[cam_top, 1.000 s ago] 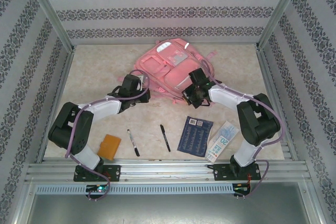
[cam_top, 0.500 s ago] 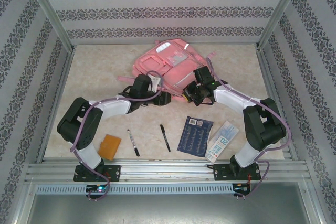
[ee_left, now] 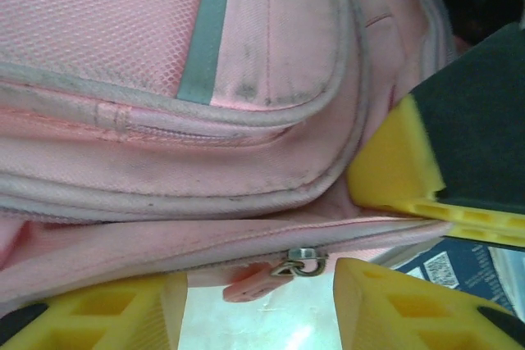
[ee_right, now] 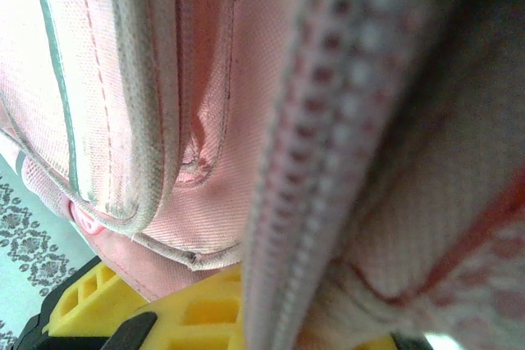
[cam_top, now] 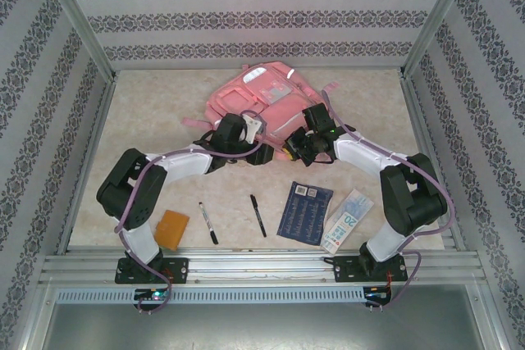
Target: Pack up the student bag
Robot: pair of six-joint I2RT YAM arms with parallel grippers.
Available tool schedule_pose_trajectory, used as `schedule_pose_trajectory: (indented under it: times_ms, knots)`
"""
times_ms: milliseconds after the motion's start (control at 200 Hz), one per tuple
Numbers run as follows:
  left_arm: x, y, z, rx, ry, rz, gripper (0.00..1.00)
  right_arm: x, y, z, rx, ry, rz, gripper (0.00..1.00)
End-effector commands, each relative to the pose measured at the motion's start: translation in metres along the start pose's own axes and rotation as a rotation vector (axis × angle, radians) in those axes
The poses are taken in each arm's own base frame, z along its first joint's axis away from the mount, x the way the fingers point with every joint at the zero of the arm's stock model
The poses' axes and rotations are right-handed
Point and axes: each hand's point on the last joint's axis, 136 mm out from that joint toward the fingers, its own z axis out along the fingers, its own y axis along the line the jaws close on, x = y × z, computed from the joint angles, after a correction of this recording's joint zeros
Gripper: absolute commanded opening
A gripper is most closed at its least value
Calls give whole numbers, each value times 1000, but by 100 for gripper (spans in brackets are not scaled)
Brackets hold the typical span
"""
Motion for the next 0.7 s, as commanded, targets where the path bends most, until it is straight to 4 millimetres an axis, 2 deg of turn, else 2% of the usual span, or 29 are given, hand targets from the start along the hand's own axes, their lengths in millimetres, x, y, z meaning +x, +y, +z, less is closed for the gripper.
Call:
schedule_pose_trajectory:
  times_ms: [0,120,250,350,395,485,695]
  knots:
    - [0,2,4,-49,16,95,46,18,37,-21,-122,65,-75,1]
    - [7,-1,5,-50,22,166,38,18,38,-23,-126,69,-77,0]
    - [12,-8,3,-26,-5,264,24,19,41,-27,-136,76,-85,0]
    - [7,-11,-3,-18,-64,319,11,21,43,-31,-141,80,-96,0]
    - [5,-13,-6,-17,-85,349,0,22,43,-32,-140,81,-103,0]
    - [2,-9,-13,-49,-99,385,0,21,40,-35,-130,79,-119,0]
    - [-1,20,-29,-171,-84,358,0,17,23,-42,-100,83,-139,0]
